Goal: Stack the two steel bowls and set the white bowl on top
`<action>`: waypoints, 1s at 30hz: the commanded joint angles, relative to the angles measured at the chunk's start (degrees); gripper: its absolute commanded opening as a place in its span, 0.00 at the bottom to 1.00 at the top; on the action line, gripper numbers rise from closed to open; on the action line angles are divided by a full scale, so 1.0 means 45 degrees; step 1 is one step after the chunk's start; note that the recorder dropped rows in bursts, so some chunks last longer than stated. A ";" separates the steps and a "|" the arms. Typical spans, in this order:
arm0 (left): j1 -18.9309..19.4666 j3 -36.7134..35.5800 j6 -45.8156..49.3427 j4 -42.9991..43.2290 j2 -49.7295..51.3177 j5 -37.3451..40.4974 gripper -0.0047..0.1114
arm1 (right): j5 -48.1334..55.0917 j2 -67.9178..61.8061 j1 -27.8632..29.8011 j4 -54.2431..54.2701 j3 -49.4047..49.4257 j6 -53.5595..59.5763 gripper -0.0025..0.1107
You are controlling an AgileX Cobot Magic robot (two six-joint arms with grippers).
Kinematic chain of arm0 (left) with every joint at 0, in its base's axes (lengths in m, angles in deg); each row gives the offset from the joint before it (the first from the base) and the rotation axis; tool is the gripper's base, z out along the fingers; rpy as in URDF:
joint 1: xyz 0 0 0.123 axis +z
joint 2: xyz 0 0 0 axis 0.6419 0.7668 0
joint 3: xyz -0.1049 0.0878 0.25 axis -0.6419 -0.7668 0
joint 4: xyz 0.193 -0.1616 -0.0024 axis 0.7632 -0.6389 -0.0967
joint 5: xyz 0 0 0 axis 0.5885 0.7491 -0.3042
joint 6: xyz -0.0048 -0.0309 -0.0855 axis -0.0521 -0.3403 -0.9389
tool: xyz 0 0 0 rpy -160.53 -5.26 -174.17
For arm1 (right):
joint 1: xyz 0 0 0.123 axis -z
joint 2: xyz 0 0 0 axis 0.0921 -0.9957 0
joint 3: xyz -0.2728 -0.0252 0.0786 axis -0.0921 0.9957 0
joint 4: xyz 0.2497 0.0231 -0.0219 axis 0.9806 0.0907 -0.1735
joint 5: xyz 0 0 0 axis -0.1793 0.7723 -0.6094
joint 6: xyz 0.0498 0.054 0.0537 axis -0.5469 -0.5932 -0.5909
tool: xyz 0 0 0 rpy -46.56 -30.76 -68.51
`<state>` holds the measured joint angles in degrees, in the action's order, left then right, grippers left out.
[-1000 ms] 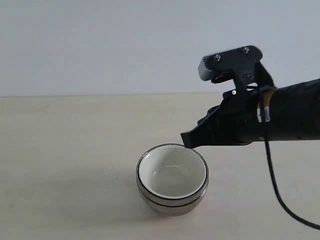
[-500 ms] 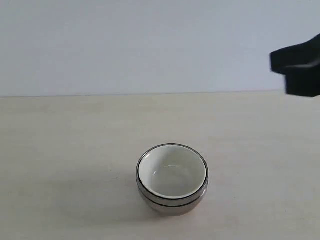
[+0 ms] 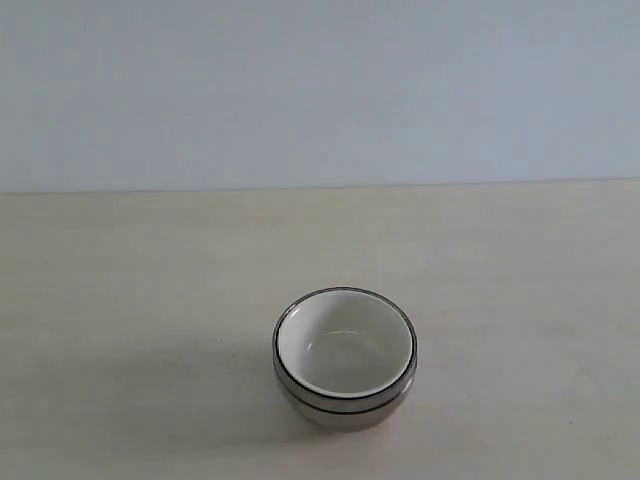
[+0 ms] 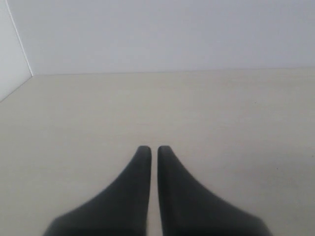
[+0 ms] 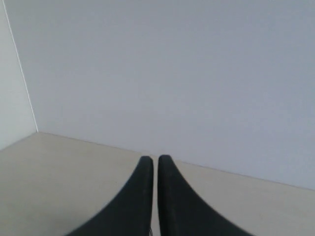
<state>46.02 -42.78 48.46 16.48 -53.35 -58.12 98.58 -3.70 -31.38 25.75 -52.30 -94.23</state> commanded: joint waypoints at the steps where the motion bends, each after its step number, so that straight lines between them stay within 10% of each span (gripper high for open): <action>1: 0.0006 -0.0044 -0.0144 -0.0034 -0.0039 0.0010 0.08 | 0.0297 0.1254 0.0034 -0.0021 0.0050 0.0116 0.02; 30: 0.0006 -0.0044 -0.0144 -0.0034 -0.0039 0.0010 0.08 | 0.0321 0.2359 0.0034 -0.0021 0.0050 0.0091 0.02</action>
<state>46.02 -42.78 48.46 16.48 -53.35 -58.12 100.30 6.85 -31.38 25.75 -52.30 -94.23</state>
